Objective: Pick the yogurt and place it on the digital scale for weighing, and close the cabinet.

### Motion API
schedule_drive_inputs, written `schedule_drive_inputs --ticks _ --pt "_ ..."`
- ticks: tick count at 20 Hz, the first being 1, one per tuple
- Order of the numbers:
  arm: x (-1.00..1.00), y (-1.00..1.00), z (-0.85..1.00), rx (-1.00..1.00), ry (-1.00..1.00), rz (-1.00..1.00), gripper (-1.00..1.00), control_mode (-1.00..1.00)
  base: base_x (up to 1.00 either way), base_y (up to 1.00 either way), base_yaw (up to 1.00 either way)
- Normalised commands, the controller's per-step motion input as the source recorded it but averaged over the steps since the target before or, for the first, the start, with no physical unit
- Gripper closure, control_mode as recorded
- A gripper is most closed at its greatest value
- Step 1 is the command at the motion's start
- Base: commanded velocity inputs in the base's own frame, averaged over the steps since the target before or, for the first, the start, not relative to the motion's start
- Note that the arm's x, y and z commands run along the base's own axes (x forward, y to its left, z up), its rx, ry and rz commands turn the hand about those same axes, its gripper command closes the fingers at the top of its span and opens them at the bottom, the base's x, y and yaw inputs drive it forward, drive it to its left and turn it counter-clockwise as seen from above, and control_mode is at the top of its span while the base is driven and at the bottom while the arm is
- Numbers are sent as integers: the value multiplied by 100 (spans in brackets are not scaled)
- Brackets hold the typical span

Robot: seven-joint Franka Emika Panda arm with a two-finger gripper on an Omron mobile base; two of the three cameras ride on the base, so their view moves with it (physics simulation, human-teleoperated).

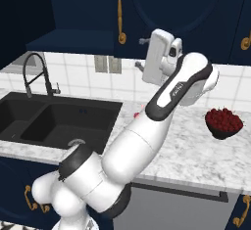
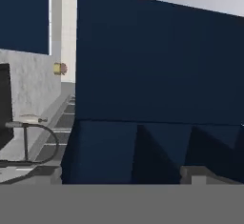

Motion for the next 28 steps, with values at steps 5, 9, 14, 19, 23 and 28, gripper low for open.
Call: schedule_drive_inputs --ticks 5,9,14,19,23,28 --pt "-100 41 2 17 -42 -29 -100 -100 0 0 0" --pt "-100 21 0 15 -14 -23 -100 -100 0 0 0" --pt "-100 9 18 4 -4 -9 -100 -100 0 0 0" --pt "-84 36 0 -3 -9 0 -100 -100 0 0 0" --pt "-71 54 -10 0 -3 0 -100 -100 0 0 0" --pt "-83 70 -3 0 -3 0 -100 -100 0 0 0"
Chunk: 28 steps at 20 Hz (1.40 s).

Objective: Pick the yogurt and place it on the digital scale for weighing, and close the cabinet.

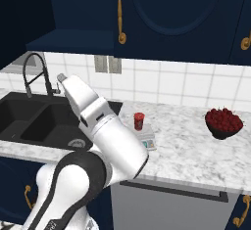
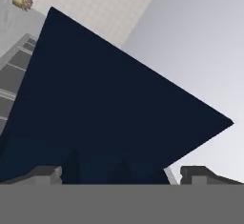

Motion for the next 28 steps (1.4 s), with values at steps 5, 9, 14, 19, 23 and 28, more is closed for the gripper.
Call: schedule_drive_inputs --ticks 5,9,14,19,23,28 --pt "-71 100 -19 -3 -5 -1 -100 -100 0 0 0" --pt "-41 100 -30 -8 -5 -8 -100 -100 0 0 0" --pt "-3 100 -76 0 -1 -17 -100 -100 0 0 0" --pt "13 100 -36 -2 1 -7 -100 -100 0 0 0" --pt "0 100 -23 0 -1 -20 -100 -100 0 0 0" --pt "-51 100 -28 1 -13 -38 -100 -100 0 0 0"
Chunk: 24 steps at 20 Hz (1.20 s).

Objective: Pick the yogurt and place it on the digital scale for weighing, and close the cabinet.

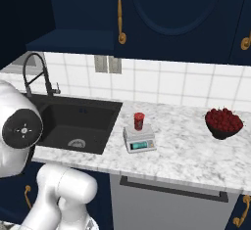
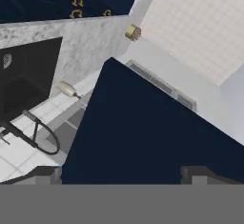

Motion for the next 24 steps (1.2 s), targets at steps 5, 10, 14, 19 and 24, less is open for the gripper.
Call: schedule_drive_inputs --ticks 5,10,14,19,24 --pt "-79 100 -36 6 -28 -43 -100 -100 0 0 0" --pt "-87 100 -45 10 -33 -44 -100 -100 0 0 0" --pt "-84 100 -46 10 -32 -35 -100 -100 0 0 0" --pt "-62 100 -39 5 -29 -23 -100 -100 0 0 0" --pt "0 100 -25 0 -7 -21 -100 -100 0 0 0"
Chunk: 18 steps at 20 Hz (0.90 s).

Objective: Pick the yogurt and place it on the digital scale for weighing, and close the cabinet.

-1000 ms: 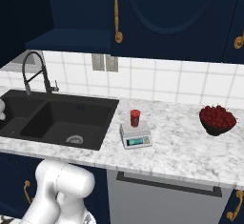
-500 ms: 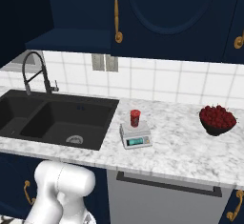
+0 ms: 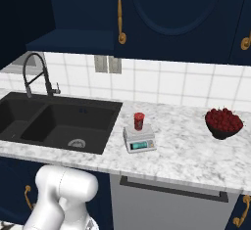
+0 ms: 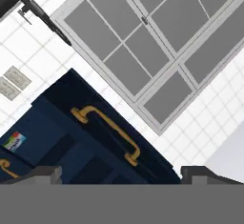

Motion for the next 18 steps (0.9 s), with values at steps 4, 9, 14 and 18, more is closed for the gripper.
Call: schedule_drive_inputs --ticks 4,9,14,18 --pt "43 100 -13 2 2 -12 -100 -100 0 0 0" --pt "72 100 2 1 3 -5 -100 -100 0 0 0" --pt "100 48 4 0 6 -2 -100 -100 0 0 0" --pt "100 7 2 2 1 -10 -100 -100 0 0 0"
